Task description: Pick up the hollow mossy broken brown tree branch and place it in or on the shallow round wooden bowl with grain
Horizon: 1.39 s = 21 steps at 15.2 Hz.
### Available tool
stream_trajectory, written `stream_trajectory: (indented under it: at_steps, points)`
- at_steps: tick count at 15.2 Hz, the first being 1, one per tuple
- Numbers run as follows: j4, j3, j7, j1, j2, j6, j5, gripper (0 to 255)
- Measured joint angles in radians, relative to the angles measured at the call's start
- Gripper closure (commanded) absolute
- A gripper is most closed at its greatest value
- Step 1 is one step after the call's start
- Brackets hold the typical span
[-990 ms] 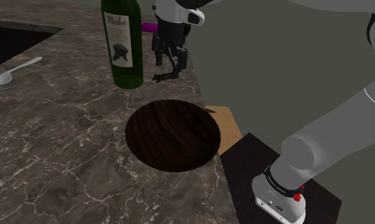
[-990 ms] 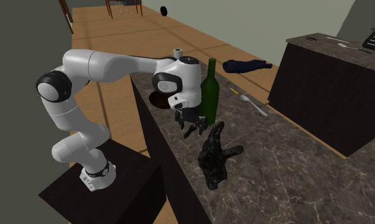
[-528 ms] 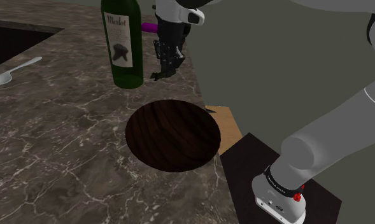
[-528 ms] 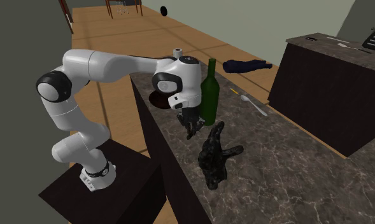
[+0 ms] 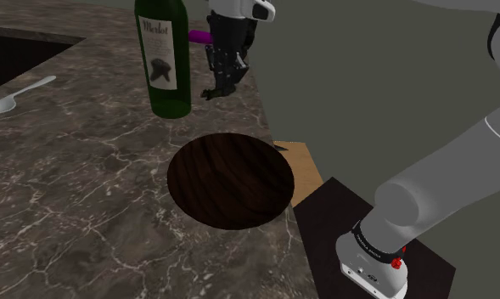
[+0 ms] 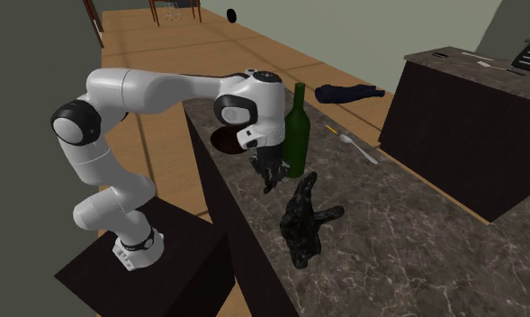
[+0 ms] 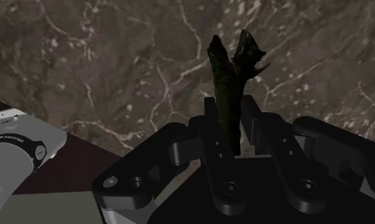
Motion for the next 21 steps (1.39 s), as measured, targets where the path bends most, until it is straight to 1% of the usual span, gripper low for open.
stream_trajectory:
  at_steps: [9,18,19,21]
  points:
    - [0.148,0.008,0.018,-0.002,0.032,-0.123,-0.023,255]
    - [0.319,0.029,0.049,0.002,0.094,-0.249,-0.065,255]
    - [0.327,0.032,0.057,0.006,0.088,-0.261,-0.061,255]
    - [0.293,0.027,0.058,0.010,0.036,-0.265,-0.025,255]
